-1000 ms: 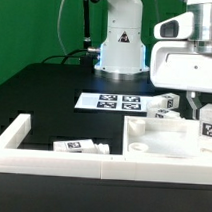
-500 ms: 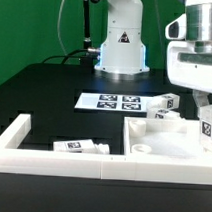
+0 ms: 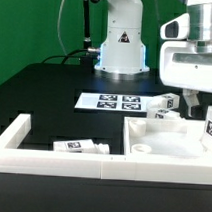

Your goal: Assemble one leg

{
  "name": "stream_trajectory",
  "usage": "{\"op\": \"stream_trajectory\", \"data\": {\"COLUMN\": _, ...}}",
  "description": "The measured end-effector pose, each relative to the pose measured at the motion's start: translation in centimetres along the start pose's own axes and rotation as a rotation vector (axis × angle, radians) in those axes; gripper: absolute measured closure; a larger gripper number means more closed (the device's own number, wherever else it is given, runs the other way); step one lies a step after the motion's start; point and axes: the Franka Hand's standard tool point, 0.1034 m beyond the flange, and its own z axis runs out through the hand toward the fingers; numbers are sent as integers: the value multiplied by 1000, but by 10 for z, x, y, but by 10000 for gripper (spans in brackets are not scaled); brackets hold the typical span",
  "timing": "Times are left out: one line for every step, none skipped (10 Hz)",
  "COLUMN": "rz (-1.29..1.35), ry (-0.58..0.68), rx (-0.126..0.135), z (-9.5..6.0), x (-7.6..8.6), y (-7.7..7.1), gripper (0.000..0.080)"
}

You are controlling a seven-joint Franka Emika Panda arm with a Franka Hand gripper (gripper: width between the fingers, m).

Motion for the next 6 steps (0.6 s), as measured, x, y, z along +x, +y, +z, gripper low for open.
{"op": "stream_trajectory", "data": {"rz": -83, "ry": 2, "rx": 1, "z": 0, "x": 1, "y": 0, "gripper": 183}}
{"op": "stream_trajectory", "data": {"rz": -160, "ry": 2, "rx": 1, "z": 0, "x": 1, "y": 0, "gripper": 156}}
{"op": "stream_trajectory", "data": {"rz": -227, "ry": 2, "rx": 1, "z": 0, "x": 1, "y": 1, "gripper": 151}}
{"op": "stream_trajectory", "data": {"rz": -313, "ry": 2, "rx": -6, "z": 0, "x": 1, "y": 1, "gripper": 151}}
{"op": "stream_trajectory", "data": {"rz": -423, "ry": 10, "rx": -25, "z": -1, "x": 2, "y": 0, "gripper": 151}}
{"op": "stream_trajectory", "data": {"rz": -570, "ry": 26, "rx": -50, "z": -2, "x": 3, "y": 0, "gripper": 151}}
